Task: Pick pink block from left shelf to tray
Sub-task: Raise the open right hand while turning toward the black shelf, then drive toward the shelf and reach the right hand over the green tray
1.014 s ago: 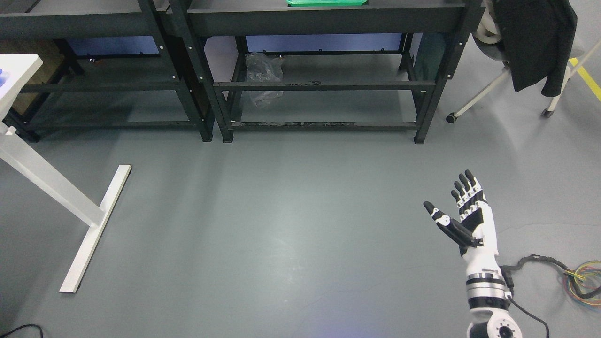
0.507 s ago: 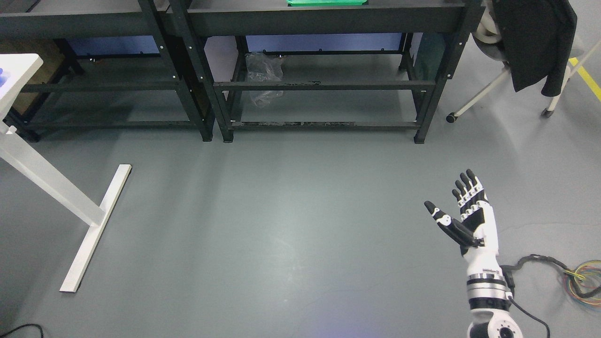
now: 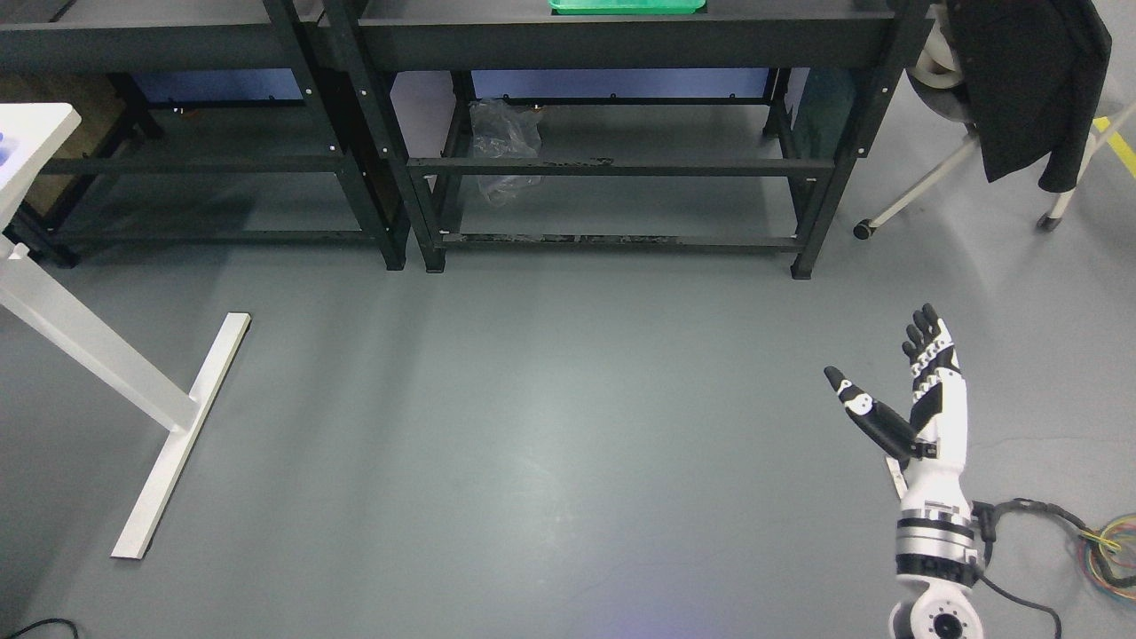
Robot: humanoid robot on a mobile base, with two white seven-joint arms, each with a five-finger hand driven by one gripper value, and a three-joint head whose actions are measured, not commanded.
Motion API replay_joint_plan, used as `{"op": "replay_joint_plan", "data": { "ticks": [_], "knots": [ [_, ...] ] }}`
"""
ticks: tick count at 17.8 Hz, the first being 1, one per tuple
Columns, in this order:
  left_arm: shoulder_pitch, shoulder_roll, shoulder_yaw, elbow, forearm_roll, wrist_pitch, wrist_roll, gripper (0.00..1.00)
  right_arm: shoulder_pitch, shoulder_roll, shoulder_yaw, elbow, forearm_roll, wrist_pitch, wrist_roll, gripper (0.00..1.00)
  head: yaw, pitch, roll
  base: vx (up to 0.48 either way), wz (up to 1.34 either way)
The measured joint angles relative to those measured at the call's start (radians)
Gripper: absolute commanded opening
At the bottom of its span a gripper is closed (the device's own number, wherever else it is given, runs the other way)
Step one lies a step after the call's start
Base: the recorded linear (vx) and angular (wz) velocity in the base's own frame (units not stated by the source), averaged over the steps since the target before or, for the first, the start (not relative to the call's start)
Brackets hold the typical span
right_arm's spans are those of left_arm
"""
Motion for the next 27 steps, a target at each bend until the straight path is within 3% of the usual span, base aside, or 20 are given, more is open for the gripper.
{"op": "replay_joint_plan", "data": {
  "ticks": [6, 15, 19, 27],
  "knots": [
    [0.0, 0.0, 0.0, 0.0, 0.0, 0.0, 0.0, 1.0, -0.017, -0.032, 0.0, -0.014, 0.185, -0.03, -0.054, 0.99, 0.0, 0.0, 0.0, 0.202, 0.11],
    [0.0, 0.0, 0.0, 0.0, 0.0, 0.0, 0.0, 1.0, -0.052, -0.049, 0.017, -0.022, 0.437, 0.215, -0.08, 0.99, 0.0, 0.0, 0.0, 0.22, -0.09],
    [0.0, 0.0, 0.0, 0.0, 0.0, 0.0, 0.0, 1.0, -0.063, -0.038, 0.041, -0.024, 0.556, 0.215, -0.094, 0.99, 0.0, 0.0, 0.0, 0.205, -0.1],
    [0.0, 0.0, 0.0, 0.0, 0.0, 0.0, 0.0, 1.0, -0.081, -0.015, 0.078, -0.025, 0.772, 0.212, 0.061, 0.99, 0.0, 0.0, 0.0, 0.269, 0.14]
  ]
}}
